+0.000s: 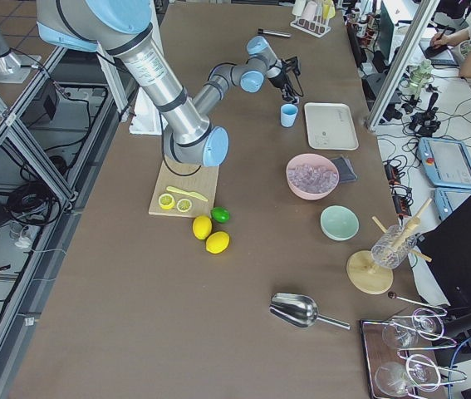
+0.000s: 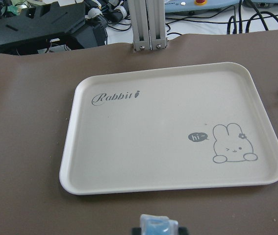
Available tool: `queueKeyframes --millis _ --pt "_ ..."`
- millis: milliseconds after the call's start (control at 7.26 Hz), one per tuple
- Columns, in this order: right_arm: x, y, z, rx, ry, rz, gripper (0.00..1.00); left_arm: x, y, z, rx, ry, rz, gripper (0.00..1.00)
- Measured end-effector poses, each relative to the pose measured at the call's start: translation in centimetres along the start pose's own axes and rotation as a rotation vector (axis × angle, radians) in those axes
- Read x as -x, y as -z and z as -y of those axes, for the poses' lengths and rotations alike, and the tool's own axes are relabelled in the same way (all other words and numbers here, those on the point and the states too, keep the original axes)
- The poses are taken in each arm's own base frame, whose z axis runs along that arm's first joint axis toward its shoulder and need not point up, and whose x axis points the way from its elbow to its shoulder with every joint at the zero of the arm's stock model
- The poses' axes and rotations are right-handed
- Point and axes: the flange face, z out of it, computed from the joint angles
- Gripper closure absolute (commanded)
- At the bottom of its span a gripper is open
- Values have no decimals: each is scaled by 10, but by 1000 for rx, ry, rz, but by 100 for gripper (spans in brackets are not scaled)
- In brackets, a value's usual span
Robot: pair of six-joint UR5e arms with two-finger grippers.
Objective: Mash ice and strawberries in cup
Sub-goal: 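Carry the ice cube with the right gripper over the light-blue cup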
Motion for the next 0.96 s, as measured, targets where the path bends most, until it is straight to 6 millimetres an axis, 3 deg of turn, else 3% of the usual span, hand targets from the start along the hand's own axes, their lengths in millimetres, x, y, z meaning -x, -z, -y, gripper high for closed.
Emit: queueKeyframes --millis 275,413,551,964 --pt "0 -10 -9 7 7 -2 100 2 -2 0 3 4 1 2" --pt "0 -11 -12 9 8 0 43 2 -2 0 4 5 2 2" --pt "0 -11 -15 13 9 1 1 1 -1 0 3 4 1 2" --pt "-7 -9 -17 20 11 10 0 -3 4 0 -6 -2 -3 2"
